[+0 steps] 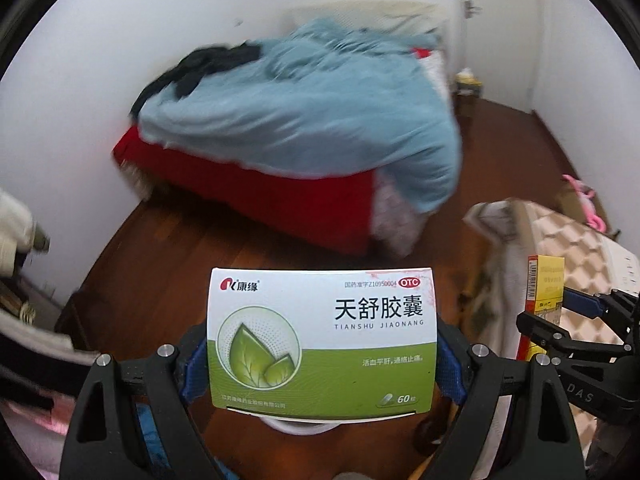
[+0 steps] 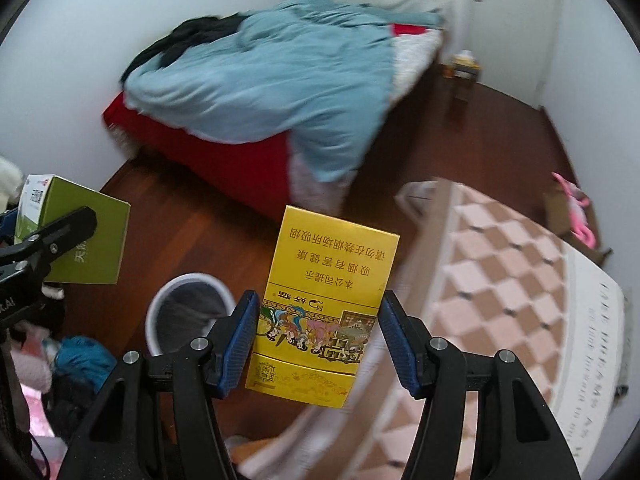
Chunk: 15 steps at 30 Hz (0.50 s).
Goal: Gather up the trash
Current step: 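Carry both boxes over the bin and open both tools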
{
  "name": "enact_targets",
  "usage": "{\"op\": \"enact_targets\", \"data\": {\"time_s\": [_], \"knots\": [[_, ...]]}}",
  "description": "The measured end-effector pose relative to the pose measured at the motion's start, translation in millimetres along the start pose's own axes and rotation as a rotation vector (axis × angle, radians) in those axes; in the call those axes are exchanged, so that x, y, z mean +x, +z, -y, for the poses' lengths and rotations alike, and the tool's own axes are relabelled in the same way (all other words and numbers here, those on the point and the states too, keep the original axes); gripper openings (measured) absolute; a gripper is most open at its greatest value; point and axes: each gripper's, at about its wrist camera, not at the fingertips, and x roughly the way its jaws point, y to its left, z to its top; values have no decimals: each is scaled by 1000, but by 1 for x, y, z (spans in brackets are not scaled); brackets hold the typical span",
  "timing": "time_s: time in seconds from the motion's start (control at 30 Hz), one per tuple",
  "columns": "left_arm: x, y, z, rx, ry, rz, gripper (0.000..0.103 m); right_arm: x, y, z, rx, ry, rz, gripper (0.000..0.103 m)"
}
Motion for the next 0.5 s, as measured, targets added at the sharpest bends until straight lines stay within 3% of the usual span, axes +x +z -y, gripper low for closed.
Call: {"op": "enact_targets", "data": {"time_s": [0.23,0.5], "knots": [[93,-40,-65,-109,-10,-181,87,80,-8,-85,-70,87,-119,62],[202,-73,-104,-253,-125,-433,89,193,-33,-144,-101,143,-314,62]]}}
